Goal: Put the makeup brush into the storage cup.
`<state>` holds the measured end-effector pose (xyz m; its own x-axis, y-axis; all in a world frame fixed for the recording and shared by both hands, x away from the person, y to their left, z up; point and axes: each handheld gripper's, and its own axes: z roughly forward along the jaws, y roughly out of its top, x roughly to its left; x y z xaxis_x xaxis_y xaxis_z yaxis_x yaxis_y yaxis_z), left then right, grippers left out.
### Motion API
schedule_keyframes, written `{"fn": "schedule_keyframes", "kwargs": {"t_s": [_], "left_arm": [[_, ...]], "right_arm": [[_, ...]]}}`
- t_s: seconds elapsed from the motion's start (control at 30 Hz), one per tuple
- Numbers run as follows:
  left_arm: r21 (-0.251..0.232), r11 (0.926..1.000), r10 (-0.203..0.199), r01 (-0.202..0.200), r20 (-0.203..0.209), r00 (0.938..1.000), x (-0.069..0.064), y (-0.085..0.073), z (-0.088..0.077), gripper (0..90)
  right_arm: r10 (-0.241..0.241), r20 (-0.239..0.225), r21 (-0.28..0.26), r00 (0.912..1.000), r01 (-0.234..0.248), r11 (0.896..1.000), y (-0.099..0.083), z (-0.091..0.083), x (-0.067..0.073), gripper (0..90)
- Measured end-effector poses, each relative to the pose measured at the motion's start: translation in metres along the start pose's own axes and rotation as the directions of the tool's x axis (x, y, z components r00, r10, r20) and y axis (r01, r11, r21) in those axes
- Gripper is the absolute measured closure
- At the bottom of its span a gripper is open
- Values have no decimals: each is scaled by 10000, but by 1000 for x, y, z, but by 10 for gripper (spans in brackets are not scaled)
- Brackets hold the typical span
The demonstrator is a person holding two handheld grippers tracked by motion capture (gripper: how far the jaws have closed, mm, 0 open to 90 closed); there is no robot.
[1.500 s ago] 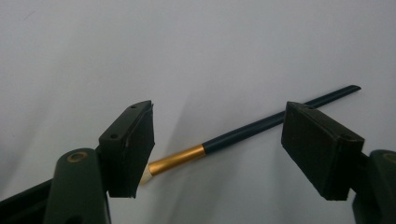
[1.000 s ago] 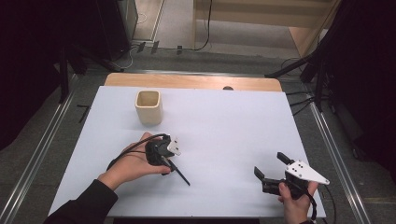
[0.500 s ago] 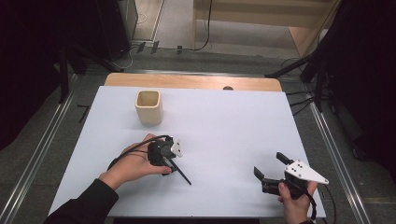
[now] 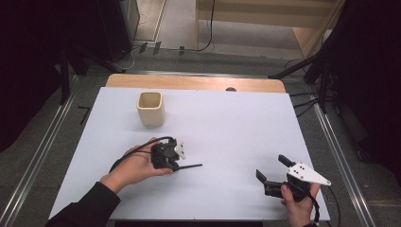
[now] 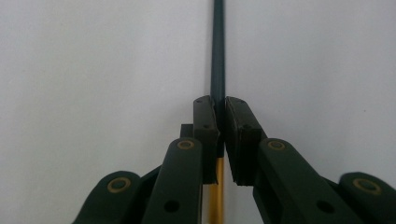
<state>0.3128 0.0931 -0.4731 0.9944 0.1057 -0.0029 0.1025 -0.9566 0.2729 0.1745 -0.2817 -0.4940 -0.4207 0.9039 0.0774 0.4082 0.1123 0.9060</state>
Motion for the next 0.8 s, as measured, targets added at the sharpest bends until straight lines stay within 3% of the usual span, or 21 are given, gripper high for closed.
{"fn": "schedule_keyframes", "kwargs": {"t_s": [0.1, 0.23, 0.37, 0.5, 0.57, 0.6, 0.67, 0.73, 0.77, 0.8], "left_arm": [[-20, 10000, -93, 93, -138, 9999, -2, -1, -1, 844], [-501, 9977, -466, 461, -78, 9989, -1, -8, -1, 844], [-1147, 9888, -979, 958, -132, 9951, -1, -17, -6, 844], [-2063, 9686, -1450, 1385, -164, 9893, -1, -25, -14, 844], [-2703, 9486, -1697, 1648, 54, 9855, -1, -29, -18, 844], [-2879, 9422, -1759, 1713, 102, 9844, 0, -30, -20, 844], [-3068, 9364, -1812, 1705, -64, 9834, -1, -32, -21, 844], [-3394, 9234, -1918, 1793, -34, 9814, -1, -34, -22, 844], [-3570, 9154, -2007, 1859, -45, 9796, -2, -35, -23, 844], [-3830, 9020, -2170, 1994, -29, 9762, -2, -36, -23, 844]], "right_arm": [[-27, 18, -4, 10000, 27, 10000, 0, 0, 1, 24], [-124, 8, -97, 9999, 125, 9999, 1, -1, 1, 25], [-58, 73, -97, 10000, 58, 9999, 1, 1, -1, 25], [76, 50, -71, 10000, -76, 9999, 1, 3, -4, 25], [129, 23, -124, 9999, -129, 9998, 3, 5, -4, 26], [132, 40, -80, 9999, -132, 9999, 4, 6, -4, 26], [87, -3, -13, 10000, -87, 10000, 6, 9, -3, 27], [13, -86, -12, 10000, -13, 10000, 9, 12, -1, 27], [-77, -93, -6, 9999, 77, 10000, 12, 13, 0, 27], [-140, -139, -24, 9998, 139, 9999, 15, 14, 2, 27]]}}
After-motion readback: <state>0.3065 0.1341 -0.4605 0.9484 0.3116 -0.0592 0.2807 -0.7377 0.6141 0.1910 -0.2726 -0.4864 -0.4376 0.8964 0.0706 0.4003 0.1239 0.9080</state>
